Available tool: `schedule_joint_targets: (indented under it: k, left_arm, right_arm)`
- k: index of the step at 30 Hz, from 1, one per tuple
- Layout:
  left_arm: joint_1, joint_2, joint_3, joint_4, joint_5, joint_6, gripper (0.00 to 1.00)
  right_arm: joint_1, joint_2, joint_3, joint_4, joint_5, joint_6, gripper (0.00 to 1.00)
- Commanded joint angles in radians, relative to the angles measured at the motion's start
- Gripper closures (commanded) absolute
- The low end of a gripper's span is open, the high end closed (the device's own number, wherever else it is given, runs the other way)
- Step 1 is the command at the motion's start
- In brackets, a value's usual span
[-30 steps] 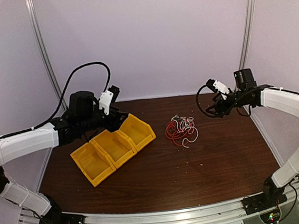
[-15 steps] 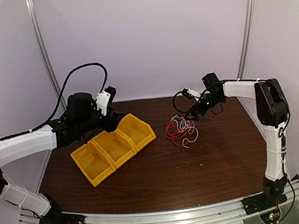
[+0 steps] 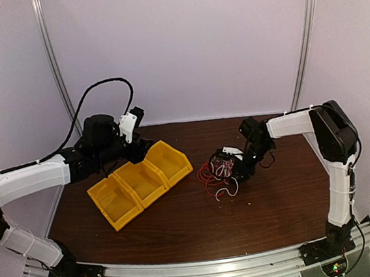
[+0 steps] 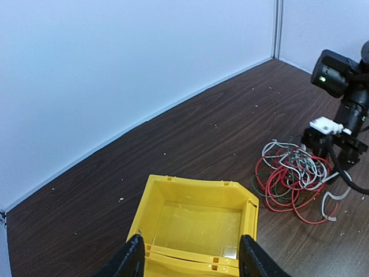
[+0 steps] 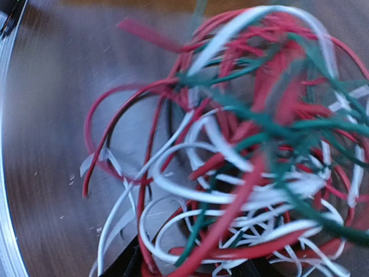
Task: Untangle the cables
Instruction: Move the tangled cables to the center of the board.
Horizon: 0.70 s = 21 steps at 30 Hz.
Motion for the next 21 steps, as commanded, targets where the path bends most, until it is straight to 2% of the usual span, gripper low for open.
schedule_joint_targets:
  k: [1, 3, 6, 7, 9, 13, 18, 21]
  left_arm:
    - [-0.002, 0.001, 0.019, 0.025, 0.004, 0.017, 0.44]
    - [-0.003, 0.003, 0.020, 0.022, 0.007, 0.018, 0.44]
    - [-0.003, 0.009, 0.022, 0.022, 0.016, 0.016, 0.44]
    - [-0.003, 0.010, 0.022, 0.022, 0.018, 0.017, 0.44]
    - [-0.003, 0.018, 0.023, 0.019, 0.021, 0.017, 0.44]
    - [-0.003, 0.035, 0.030, 0.003, 0.034, 0.023, 0.44]
    - [-0.005, 0.063, 0.037, -0.013, 0.144, 0.062, 0.45]
    - [-0.025, 0.072, 0.033, -0.012, 0.231, 0.056, 0.47]
  right_arm:
    - [0.093, -0.175, -0.180, -0.040, 0.037, -0.100, 0.56]
    - [0.153, -0.253, -0.267, -0.024, 0.078, -0.107, 0.60]
    - [0.258, -0.358, -0.370, 0.001, 0.117, -0.092, 0.60]
    - [0.287, -0.383, -0.394, 0.004, 0.125, -0.083, 0.58]
    - [0.319, -0.427, -0.425, 0.012, 0.141, -0.059, 0.44]
    - [0.311, -0.510, -0.462, -0.005, 0.209, -0.057, 0.35]
    - [0.236, -0.618, -0.493, -0.032, 0.226, -0.087, 0.33]
    - [0.194, -0.692, -0.513, 0.013, 0.215, -0.067, 0.34]
